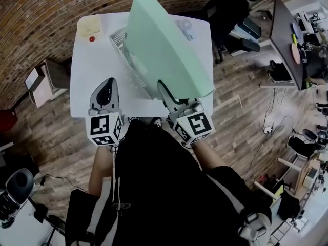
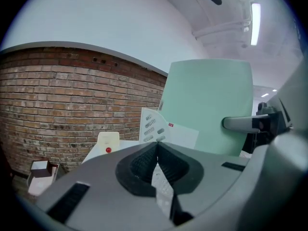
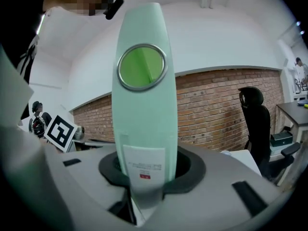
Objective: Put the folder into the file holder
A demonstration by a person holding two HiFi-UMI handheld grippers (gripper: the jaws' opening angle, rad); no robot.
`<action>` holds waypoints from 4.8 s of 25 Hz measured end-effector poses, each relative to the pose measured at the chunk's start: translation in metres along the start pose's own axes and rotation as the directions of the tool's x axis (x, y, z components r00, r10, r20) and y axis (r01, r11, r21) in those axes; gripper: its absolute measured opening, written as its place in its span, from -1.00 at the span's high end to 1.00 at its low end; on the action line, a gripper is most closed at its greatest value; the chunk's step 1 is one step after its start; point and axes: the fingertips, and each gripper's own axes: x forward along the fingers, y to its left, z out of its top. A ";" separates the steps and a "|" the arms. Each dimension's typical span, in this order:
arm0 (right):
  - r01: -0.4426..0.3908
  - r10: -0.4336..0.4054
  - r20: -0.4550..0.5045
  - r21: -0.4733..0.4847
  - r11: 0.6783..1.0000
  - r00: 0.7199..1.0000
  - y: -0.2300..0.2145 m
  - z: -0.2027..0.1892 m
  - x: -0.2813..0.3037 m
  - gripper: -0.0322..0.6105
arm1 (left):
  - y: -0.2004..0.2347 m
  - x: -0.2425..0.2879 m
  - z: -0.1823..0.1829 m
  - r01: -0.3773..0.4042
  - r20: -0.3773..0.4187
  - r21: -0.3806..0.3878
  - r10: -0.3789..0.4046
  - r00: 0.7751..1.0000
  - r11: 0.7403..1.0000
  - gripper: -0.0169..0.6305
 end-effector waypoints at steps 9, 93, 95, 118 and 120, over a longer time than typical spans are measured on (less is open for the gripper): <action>-0.033 0.031 0.068 0.028 0.999 0.997 -0.001 -0.006 0.017 0.45 | -0.002 0.001 -0.009 -0.004 -0.020 0.012 0.004 1.000 1.000 0.88; -0.002 -0.008 -0.283 -0.037 0.999 0.959 -0.002 -0.137 0.052 0.31 | -0.010 0.011 -0.063 0.041 -0.122 -0.038 -0.046 0.991 0.998 0.88; 0.003 -0.014 -0.290 -0.039 0.999 0.957 -0.003 -0.140 0.053 0.31 | -0.009 0.010 -0.063 0.044 -0.125 -0.037 -0.048 0.991 0.998 0.88; 0.065 -0.076 -0.297 -0.044 0.997 0.952 0.007 -0.150 0.037 -0.08 | -0.011 0.014 -0.076 0.168 -0.156 -0.012 -0.168 0.973 0.986 0.88; 0.066 -0.074 -0.291 -0.039 0.997 0.954 0.007 -0.151 0.026 -0.08 | -0.015 0.007 -0.077 0.153 -0.156 -0.011 -0.153 0.976 0.988 0.88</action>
